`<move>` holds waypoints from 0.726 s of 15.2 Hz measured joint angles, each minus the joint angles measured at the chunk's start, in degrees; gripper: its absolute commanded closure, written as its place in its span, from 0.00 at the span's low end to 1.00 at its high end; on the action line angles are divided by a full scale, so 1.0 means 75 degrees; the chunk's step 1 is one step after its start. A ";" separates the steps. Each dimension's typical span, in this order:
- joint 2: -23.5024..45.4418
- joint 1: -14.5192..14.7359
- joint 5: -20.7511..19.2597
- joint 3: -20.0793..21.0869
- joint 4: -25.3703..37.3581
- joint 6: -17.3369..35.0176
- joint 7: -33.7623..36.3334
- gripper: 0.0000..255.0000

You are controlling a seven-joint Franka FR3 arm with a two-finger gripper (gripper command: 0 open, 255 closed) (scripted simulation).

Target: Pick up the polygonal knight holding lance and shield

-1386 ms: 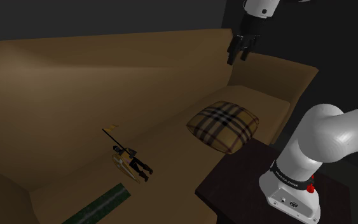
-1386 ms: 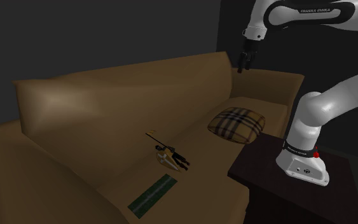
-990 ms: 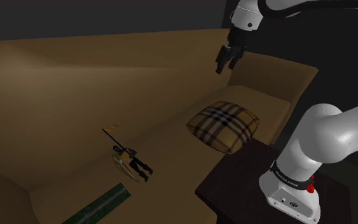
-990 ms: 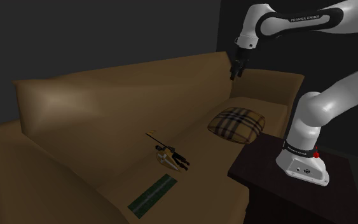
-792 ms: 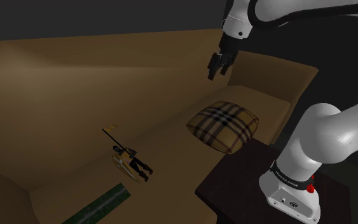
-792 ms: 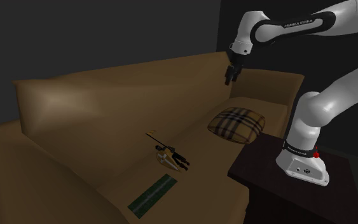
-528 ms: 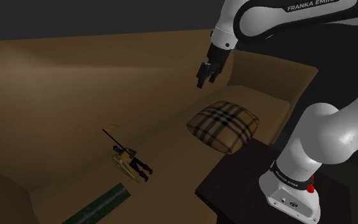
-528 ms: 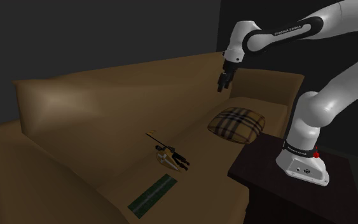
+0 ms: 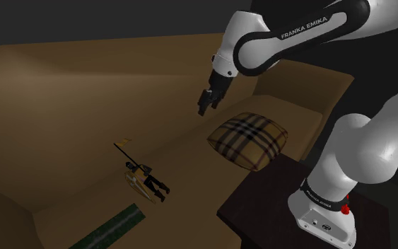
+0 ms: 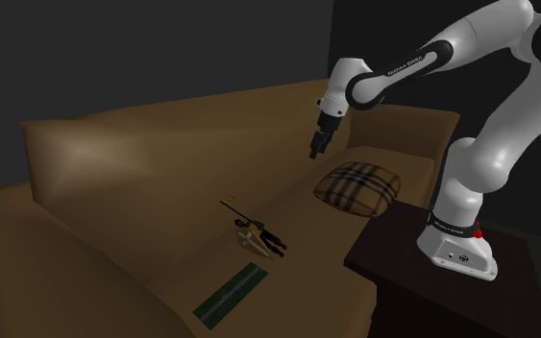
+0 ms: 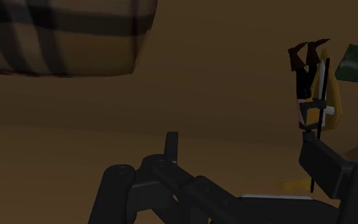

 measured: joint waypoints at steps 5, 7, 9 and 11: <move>0.1239 0.0475 0.0552 0.0134 0.0247 0.1146 -0.0327 0.00; 0.1756 0.0649 0.0813 0.0171 0.0409 0.1561 -0.0543 0.00; 0.2316 0.0834 0.1076 0.0264 0.0649 0.1955 -0.0702 0.00; 0.2864 0.0999 0.1333 0.0377 0.0935 0.2287 -0.0865 0.00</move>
